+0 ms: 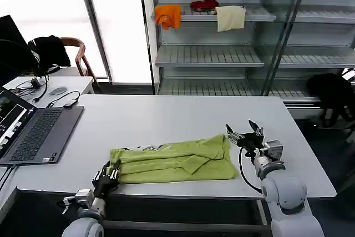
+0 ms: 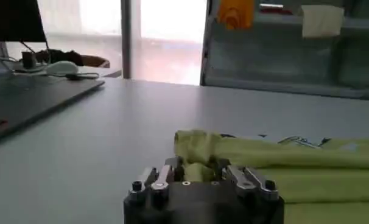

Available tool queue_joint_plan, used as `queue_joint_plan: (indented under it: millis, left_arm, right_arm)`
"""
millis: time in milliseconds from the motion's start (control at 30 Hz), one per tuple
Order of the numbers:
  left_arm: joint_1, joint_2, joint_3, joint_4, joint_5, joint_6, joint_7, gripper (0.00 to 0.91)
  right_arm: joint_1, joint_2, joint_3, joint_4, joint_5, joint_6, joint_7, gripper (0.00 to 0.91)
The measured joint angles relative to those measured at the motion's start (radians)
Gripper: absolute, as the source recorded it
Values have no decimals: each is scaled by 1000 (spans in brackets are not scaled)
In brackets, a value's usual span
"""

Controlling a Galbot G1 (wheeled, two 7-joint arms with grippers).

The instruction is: Fold and organize the clothes.

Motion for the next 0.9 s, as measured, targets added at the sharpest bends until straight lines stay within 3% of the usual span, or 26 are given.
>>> queue_joint_plan:
  millis: [500,900]
  left_arm:
    - [-17,-10,14,18,46,-40,2,0]
    - [-45,45,-50,31,138,-57,38,0]
  right_arm:
    - [4,-20,8,-6,4,0,0,907]
    - [0,-60,20,-46,25,5,0,907]
